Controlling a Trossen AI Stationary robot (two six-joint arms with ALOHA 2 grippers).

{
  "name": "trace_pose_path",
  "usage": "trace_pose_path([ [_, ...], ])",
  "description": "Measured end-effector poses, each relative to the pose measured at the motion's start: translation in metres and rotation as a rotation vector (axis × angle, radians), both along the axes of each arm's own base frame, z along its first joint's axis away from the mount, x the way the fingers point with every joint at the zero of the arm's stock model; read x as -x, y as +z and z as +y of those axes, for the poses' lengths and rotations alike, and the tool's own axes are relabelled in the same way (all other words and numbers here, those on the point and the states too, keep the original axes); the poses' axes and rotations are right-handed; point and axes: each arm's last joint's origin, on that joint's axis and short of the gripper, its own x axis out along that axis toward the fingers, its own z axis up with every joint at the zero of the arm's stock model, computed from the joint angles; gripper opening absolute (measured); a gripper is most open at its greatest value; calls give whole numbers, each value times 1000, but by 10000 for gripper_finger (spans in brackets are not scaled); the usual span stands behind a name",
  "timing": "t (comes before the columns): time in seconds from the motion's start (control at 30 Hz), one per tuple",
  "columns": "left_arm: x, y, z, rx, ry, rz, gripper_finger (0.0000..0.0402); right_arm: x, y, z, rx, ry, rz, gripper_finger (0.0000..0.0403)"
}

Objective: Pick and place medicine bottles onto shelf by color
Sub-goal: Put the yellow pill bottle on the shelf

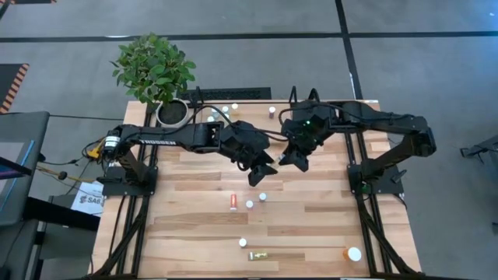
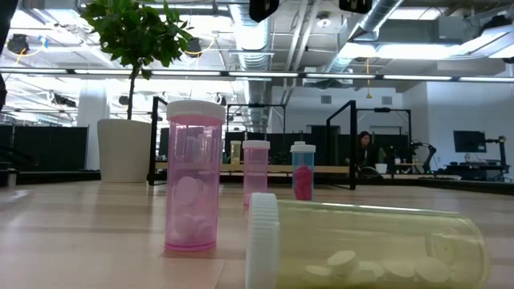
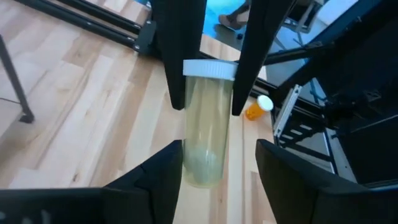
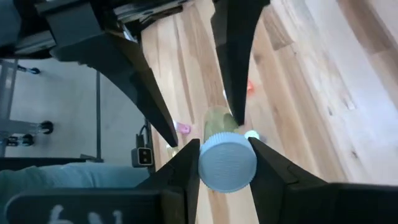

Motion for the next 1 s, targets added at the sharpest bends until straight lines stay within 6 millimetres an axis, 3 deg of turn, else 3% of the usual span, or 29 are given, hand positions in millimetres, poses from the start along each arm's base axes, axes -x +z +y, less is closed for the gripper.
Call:
trace_pose_path([
  [0.5,14,-9,42,48,113,169,183,11,-10,-50,177,-168,99,126],
  [0.67,35,3,55,12,132,200,183,-1,-24,-72,179,-217,154,127],
  [1.0,95,43,65,-110,282,197,183,-36,-79,-119,204,-337,342,129],
])
